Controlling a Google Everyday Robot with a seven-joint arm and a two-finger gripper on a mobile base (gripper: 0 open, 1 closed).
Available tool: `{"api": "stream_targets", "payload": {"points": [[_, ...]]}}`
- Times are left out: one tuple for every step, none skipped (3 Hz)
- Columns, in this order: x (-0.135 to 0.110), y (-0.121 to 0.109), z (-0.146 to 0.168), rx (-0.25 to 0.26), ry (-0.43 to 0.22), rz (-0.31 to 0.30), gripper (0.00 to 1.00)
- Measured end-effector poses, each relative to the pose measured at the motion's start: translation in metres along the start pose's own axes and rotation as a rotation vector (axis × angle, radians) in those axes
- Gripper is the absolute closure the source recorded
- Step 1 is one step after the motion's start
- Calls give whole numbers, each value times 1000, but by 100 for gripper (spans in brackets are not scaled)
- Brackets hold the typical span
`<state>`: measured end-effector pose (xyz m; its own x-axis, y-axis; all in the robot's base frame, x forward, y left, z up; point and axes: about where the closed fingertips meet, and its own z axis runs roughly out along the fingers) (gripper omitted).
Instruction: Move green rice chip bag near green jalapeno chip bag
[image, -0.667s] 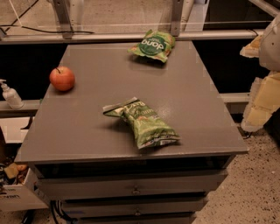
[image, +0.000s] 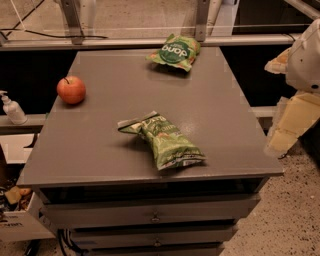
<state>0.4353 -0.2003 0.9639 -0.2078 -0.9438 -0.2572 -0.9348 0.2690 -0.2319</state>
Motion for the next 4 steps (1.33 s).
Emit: {"api": "stream_targets", "payload": {"points": [[-28,18,24,-25,-106,12,0],[-64,33,54,-65,-242,36,0],[-104,44,80,-96,-361,34,0],[-137,50,108,-115,-450,22,0]]}}
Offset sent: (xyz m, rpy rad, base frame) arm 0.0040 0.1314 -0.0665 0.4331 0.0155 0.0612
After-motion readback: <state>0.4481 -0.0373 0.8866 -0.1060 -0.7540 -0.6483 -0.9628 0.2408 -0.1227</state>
